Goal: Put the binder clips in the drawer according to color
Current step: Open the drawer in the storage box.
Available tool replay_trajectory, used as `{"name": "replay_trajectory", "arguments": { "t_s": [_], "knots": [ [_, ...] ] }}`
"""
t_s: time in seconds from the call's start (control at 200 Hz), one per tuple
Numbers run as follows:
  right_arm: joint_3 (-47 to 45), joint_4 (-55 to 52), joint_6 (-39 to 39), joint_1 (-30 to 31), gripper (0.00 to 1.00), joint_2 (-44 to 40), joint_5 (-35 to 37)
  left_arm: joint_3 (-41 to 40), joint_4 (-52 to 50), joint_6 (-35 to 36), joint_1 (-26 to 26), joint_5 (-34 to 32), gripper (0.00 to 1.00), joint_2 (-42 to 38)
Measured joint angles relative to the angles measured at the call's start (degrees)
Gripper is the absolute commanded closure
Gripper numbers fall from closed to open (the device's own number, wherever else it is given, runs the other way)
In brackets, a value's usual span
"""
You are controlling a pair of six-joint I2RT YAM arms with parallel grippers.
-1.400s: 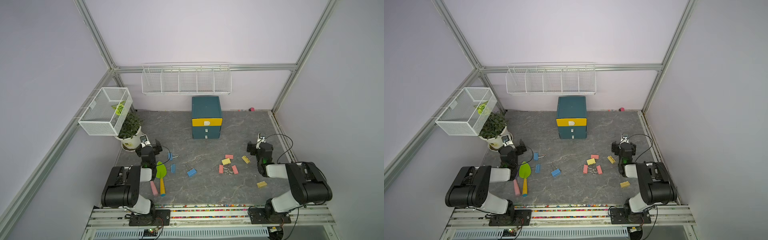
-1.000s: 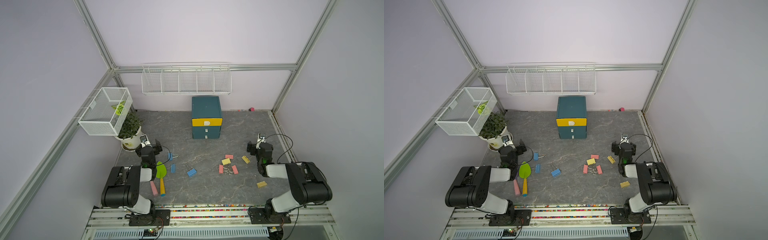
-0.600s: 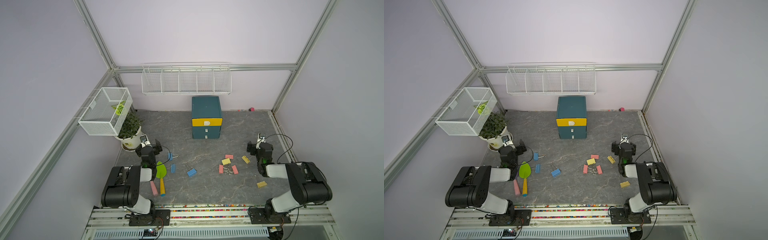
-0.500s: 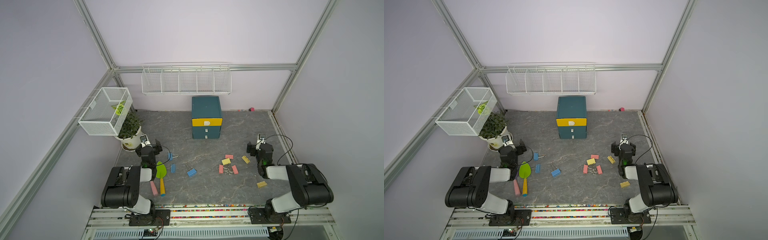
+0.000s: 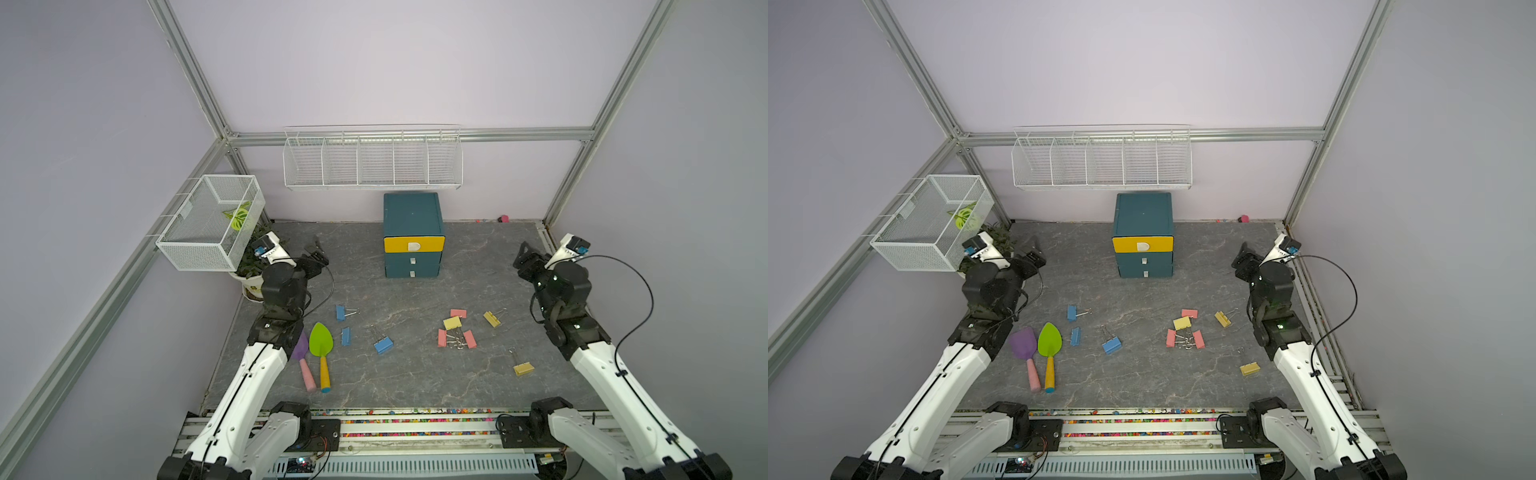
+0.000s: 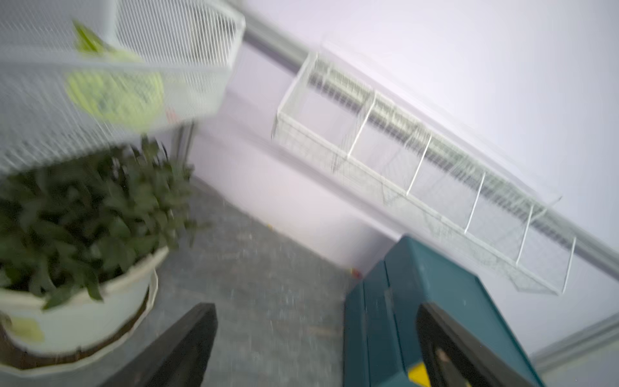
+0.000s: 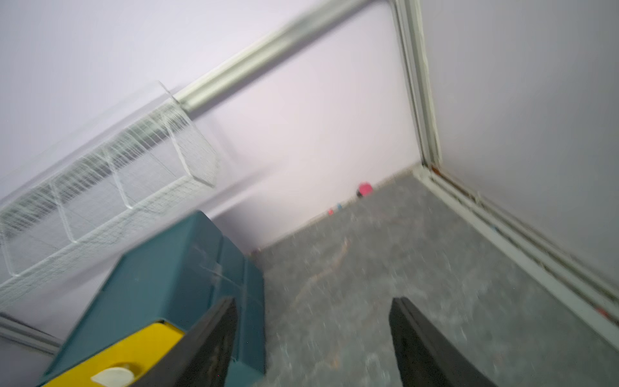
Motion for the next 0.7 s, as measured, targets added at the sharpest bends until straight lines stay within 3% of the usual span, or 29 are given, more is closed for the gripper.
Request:
{"name": "replay_trajectory", "arguments": {
  "t_s": [0.045,0.19,0.29,0.42,0.545,0.7],
  "knots": [
    [1.01,-5.97,0.85,2.34,0.08,1.95,0.79,2.03,-4.87,-0.94,-1.11,1.09,0.13,2.64],
    [6.86,-20.92,-0.28,13.64,0.1,6.88,4.92,3.3,-17.42,-1.6,-3.63,5.09,0.14,5.11],
    [12.0,-26.53,-1.01,20.68,0.17,9.66,8.04,3.39,-22.32,-1.86,-3.87,6.69,0.13,3.89],
    [19.26,-30.49,-1.9,28.65,0.18,16.59,10.19,4.63,-27.52,-2.99,-4.22,7.91,0.09,4.42],
    [26.45,-32.7,-1.97,33.14,0.19,26.29,10.82,5.05,-30.6,-4.83,-6.05,8.59,0.07,6.49],
    [36.52,-36.11,-1.9,34.14,0.22,37.7,8.72,5.31,-32.98,-7.13,-11.85,8.11,0.03,9.79]
  ]
}}
